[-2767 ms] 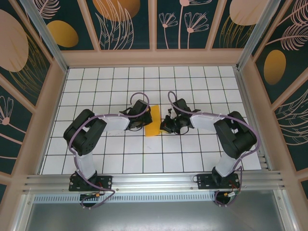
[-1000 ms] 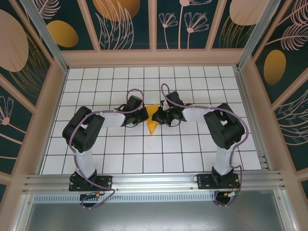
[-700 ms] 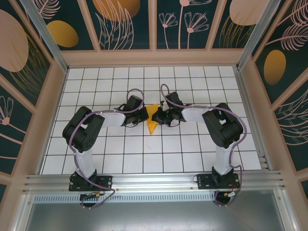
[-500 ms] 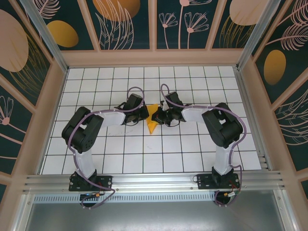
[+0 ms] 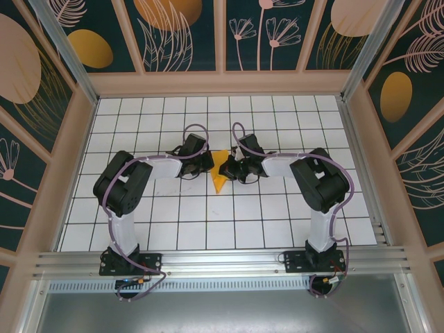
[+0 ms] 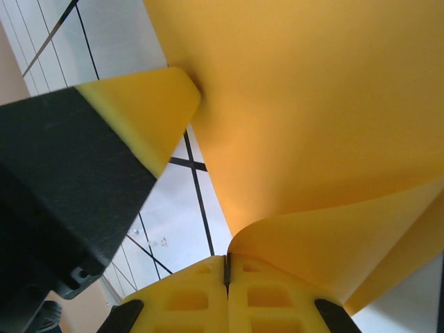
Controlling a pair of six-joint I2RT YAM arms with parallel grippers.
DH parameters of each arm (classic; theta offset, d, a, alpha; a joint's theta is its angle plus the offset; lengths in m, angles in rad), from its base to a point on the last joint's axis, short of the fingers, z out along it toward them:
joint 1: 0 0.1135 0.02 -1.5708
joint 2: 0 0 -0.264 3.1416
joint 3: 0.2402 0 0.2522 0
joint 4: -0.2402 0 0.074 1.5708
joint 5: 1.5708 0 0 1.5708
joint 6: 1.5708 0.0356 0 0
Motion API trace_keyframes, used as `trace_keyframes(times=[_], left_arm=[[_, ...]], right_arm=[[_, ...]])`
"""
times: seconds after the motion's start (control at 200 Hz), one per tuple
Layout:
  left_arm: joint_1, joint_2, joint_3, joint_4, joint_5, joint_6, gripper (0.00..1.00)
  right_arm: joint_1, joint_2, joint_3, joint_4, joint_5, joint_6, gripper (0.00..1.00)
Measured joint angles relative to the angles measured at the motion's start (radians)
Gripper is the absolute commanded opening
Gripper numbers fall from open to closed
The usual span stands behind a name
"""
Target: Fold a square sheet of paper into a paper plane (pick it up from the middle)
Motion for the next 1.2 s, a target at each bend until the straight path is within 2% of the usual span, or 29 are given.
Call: trace_keyframes(times=[1.196], left_arm=[[0.000,0.005,0.003,-0.007,0.000,0.000,0.00]], right_arm=[[0.000,0.048,-0.005,0.061,0.048,0.054,0.02]])
